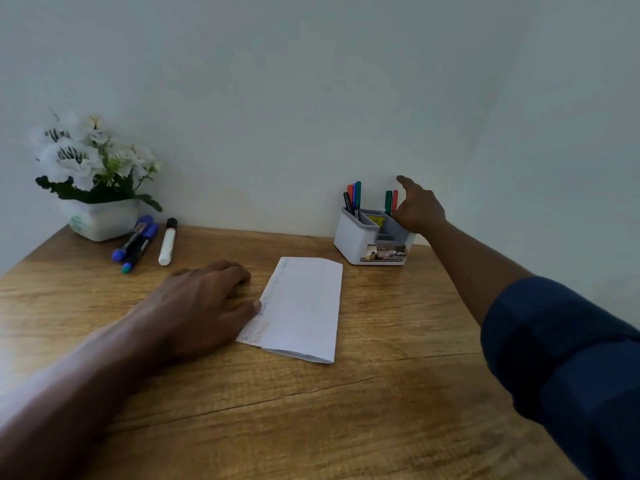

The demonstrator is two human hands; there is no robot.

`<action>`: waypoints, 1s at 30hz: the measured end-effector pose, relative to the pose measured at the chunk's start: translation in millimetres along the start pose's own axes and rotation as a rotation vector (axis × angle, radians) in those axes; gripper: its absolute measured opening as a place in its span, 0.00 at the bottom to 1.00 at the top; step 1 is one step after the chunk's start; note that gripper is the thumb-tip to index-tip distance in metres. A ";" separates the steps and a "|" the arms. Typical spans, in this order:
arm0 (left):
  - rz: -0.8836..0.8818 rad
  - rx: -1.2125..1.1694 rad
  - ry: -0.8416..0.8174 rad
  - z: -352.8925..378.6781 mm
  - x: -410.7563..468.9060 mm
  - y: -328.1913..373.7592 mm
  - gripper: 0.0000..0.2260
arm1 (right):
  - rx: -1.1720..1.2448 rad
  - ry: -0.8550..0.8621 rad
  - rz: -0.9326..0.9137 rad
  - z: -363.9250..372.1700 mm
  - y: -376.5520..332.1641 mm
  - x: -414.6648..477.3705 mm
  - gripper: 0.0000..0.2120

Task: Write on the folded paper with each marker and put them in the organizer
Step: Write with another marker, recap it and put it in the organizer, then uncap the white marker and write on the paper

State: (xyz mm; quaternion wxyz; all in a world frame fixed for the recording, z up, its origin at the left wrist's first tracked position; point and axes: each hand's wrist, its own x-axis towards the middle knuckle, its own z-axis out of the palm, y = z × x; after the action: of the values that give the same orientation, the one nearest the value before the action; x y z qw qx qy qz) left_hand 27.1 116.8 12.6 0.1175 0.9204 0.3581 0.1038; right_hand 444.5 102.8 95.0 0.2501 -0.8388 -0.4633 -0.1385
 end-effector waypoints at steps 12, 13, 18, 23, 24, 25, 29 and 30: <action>-0.015 -0.022 -0.017 -3.0 -3.4 4.2 0.27 | 0.175 0.218 -0.637 20.2 -56.4 -72.2 0.09; -0.007 -0.024 -0.021 -3.1 -3.5 3.5 0.26 | 0.145 0.155 -0.690 23.5 -66.6 -73.7 0.08; 0.026 -0.033 -0.049 -2.2 -2.5 2.1 0.24 | -0.208 0.256 -0.867 34.8 -113.6 -62.5 0.08; 0.028 -0.045 -0.061 -0.7 0.1 -2.4 0.23 | -0.191 0.213 -0.952 42.6 -167.5 -48.6 0.10; 0.035 -0.038 -0.058 -0.1 -0.2 -2.9 0.23 | -0.182 0.169 -0.990 45.9 -179.5 -49.1 0.10; 0.040 -0.029 -0.056 0.4 -0.3 -3.7 0.23 | -0.171 0.124 -1.027 50.2 -192.7 -51.0 0.10; 0.043 -0.009 -0.041 1.4 0.7 -3.9 0.23 | -0.155 -0.099 -1.109 75.6 -245.1 -68.5 0.15; 0.042 -0.006 -0.037 1.6 0.7 -4.0 0.23 | -0.174 -0.156 -1.128 82.8 -257.0 -74.8 0.18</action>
State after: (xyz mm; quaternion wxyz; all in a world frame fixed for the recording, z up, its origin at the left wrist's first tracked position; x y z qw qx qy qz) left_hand 25.6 119.9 10.0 0.1249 0.9290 0.3364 0.0904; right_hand 187.1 209.8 65.9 0.0329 -0.4871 -0.8430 -0.2256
